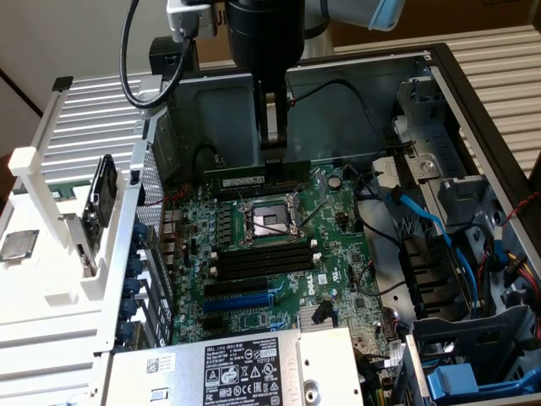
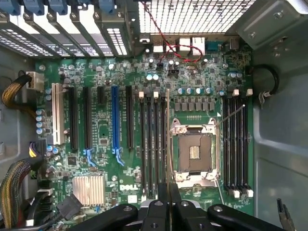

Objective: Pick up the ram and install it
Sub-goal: 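Insert the ram into the slot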

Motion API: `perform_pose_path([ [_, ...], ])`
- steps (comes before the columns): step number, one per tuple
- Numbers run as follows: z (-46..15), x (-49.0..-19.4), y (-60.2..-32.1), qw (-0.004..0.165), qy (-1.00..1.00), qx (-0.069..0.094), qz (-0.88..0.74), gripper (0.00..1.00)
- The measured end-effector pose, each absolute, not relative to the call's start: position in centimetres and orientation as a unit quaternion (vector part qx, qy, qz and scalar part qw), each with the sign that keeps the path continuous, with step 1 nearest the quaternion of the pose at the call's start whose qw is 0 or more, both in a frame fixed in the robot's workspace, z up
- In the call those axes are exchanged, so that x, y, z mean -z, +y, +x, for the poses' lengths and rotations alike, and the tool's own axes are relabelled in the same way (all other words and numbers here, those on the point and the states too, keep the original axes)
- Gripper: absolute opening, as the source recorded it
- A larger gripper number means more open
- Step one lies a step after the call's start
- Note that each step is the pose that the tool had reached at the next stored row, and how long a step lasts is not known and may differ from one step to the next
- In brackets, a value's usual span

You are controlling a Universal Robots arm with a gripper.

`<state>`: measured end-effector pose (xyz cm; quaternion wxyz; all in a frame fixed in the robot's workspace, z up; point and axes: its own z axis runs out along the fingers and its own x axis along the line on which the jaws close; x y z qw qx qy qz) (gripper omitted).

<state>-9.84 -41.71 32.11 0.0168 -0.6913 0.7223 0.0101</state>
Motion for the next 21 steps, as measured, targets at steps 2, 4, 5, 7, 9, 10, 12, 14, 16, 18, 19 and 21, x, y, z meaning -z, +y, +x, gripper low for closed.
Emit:
perform_pose_path([
  [2, -9.8, -32.1, -41.7, 0.017, 0.722, -0.010, -0.691, 0.12],
  [4, -9.8, -32.0, -41.7, 0.017, 0.722, -0.010, -0.691, 0.12],
  [5, -9.8, -31.8, -41.7, 0.017, 0.722, -0.010, -0.691, 0.12],
  [7, -9.8, -31.5, -41.7, 0.016, 0.722, -0.009, -0.691, 0.12],
  [9, -9.8, -31.2, -41.7, 0.014, 0.722, -0.007, -0.691, 0.12],
  [10, -9.8, -31.2, -41.7, 0.012, 0.722, -0.006, -0.691, 0.12],
  [12, -9.8, -31.2, -41.7, 0.011, 0.722, -0.005, -0.692, 0.12],
  [14, -9.8, -31.1, -41.7, 0.009, 0.722, -0.003, -0.691, 0.12],
  [16, -9.8, -31.0, -41.6, 0.005, 0.722, 0.002, -0.692, 0.12],
  [18, -9.8, -30.9, -41.6, 0.003, 0.722, 0.006, -0.692, 0.12],
  [19, -9.8, -30.8, -41.6, 0.003, 0.722, 0.008, -0.692, 0.12],
  [21, -9.8, -30.7, -41.6, 0.004, 0.722, 0.013, -0.692, 0.12],
])
